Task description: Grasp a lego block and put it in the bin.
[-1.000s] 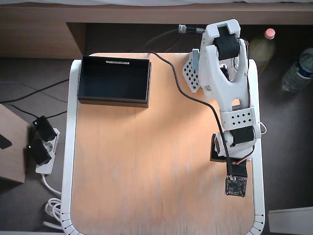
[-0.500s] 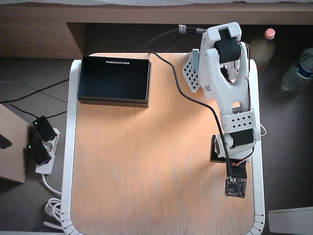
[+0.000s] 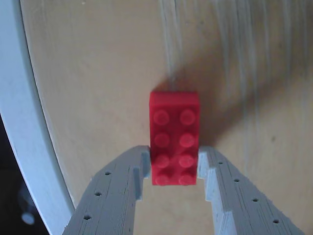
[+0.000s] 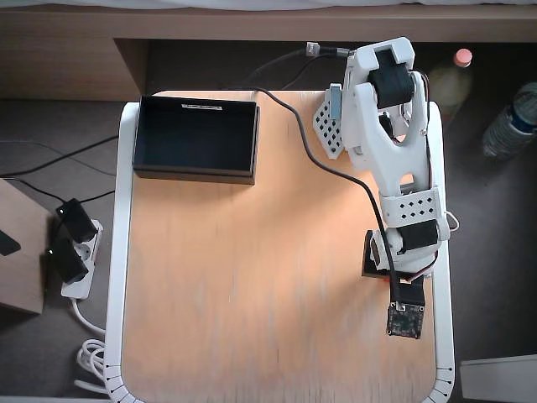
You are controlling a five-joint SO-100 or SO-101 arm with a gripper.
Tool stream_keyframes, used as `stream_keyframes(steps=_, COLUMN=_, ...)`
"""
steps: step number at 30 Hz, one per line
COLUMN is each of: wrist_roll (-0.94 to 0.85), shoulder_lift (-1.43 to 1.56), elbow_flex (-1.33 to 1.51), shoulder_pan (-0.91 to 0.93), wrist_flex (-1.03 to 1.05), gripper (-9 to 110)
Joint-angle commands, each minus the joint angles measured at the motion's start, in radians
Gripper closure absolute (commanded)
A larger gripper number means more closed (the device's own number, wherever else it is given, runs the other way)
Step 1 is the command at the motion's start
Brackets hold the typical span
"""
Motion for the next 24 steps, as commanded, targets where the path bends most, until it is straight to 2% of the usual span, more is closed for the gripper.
stream_keyframes(steps=1, wrist_roll=-0.005, shoulder_lift=0.008, elbow_flex=-0.112, shoulder_pan=-0.006, wrist_flex=-0.020, gripper=101)
stream_keyframes(steps=16, wrist_roll=0.038, shoulder_lift=0.176, elbow_flex=-0.114, shoulder_pan=0.172, wrist_flex=-0.011, gripper=101)
stream_keyframes(steps=24, wrist_roll=0.074, shoulder_lift=0.293, elbow_flex=-0.186, shoulder_pan=0.357, wrist_flex=0.155, gripper=101)
